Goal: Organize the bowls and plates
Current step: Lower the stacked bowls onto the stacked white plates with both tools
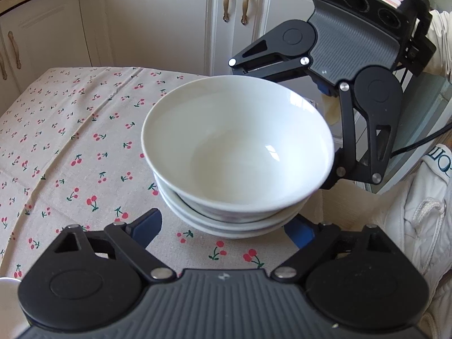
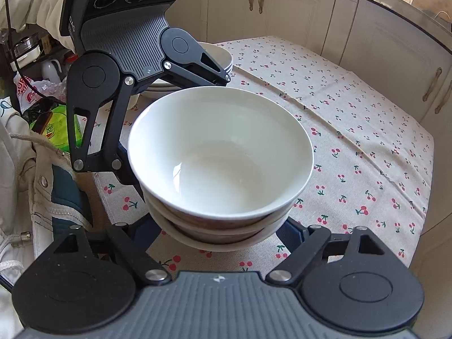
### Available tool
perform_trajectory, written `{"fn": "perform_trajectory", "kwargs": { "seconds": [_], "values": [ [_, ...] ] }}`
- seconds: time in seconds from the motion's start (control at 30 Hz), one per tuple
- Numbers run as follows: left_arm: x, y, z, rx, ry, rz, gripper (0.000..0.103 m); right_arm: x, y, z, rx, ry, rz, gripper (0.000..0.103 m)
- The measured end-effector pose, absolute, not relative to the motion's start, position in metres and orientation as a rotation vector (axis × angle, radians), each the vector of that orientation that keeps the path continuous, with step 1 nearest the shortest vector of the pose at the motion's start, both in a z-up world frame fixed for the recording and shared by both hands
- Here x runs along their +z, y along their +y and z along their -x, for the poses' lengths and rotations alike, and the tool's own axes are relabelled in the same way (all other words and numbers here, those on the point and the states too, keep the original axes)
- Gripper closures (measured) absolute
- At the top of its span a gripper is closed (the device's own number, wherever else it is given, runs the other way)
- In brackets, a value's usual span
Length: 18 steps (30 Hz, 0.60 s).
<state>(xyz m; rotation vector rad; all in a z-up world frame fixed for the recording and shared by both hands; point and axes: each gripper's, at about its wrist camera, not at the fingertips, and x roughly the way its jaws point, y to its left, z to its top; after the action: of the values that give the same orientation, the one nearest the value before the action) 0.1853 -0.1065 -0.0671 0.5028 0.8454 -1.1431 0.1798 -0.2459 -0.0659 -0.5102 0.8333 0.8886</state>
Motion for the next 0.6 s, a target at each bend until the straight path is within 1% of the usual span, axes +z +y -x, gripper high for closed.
{"fn": "perform_trajectory", "kwargs": {
  "seconds": [0.3, 0.37, 0.5, 0.6],
  "values": [
    [-0.0673, -0.1045, -0.1861, -1.156, 0.836, -0.508, 0.011, -0.0654, -0.2449, -0.1787, 0.876, 0.842, 0.512, 0.013],
    [-0.0665, -0.1040, -0.1846, -1.157, 0.833, -0.510, 0.013, -0.0650, -0.2442, -0.1790, 0.875, 0.845, 0.514, 0.013],
    [-0.0638, -0.1034, -0.1785, -1.166, 0.809, -0.532, 0.020, -0.0653, -0.2433, -0.1804, 0.873, 0.846, 0.514, 0.014],
    [-0.0636, -0.1032, -0.1775, -1.164, 0.807, -0.539, 0.020, -0.0655, -0.2434, -0.1804, 0.871, 0.845, 0.514, 0.014]
  ]
}}
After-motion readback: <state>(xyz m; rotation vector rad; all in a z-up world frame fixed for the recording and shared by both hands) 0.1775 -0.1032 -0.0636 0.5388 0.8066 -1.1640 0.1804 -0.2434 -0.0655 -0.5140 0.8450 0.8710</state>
